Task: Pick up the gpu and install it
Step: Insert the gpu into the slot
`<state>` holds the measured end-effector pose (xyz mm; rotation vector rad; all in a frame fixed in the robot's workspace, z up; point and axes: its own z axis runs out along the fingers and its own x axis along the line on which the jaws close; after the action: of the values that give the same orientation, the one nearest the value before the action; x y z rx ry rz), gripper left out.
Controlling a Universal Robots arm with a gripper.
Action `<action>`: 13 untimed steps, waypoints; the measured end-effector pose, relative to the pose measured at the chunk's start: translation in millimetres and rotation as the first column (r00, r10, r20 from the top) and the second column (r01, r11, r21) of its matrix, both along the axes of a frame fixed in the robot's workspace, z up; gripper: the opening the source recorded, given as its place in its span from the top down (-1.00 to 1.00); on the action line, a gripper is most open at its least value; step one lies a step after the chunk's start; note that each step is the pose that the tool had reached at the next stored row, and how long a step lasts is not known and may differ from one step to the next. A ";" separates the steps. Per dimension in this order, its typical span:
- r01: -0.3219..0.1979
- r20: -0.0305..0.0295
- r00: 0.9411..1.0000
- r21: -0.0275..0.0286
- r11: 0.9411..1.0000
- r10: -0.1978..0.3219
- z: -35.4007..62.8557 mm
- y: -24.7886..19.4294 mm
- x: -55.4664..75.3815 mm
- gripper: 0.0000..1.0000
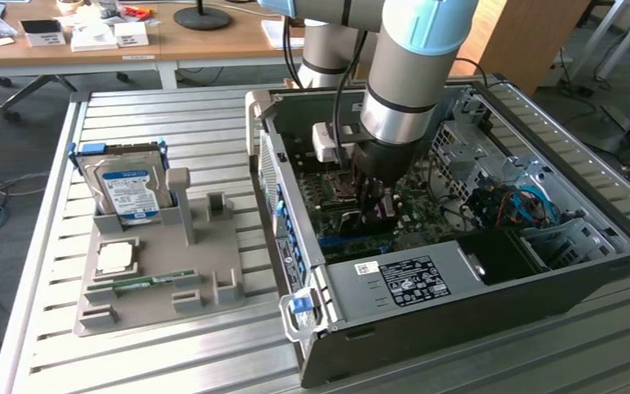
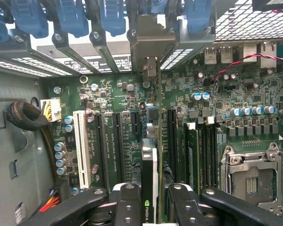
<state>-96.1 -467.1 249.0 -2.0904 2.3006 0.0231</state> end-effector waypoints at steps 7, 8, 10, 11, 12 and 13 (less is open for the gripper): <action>-0.005 0.000 1.000 0.000 1.000 0.005 -0.1 0.3 0.0 0.47; -0.010 0.000 1.000 0.000 1.000 0.010 -0.1 0.3 0.0 0.47; -0.017 0.000 1.000 0.000 1.000 0.017 -0.1 0.3 0.0 0.47; -0.017 0.000 1.000 0.000 1.000 0.017 -0.1 0.3 0.0 0.47; -0.017 0.000 1.000 0.000 1.000 0.017 0.0 0.3 -0.1 0.47; -0.017 0.000 1.000 0.000 1.000 0.017 0.0 0.4 0.0 0.47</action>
<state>-96.1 -466.7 249.0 -2.1101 2.2831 0.0230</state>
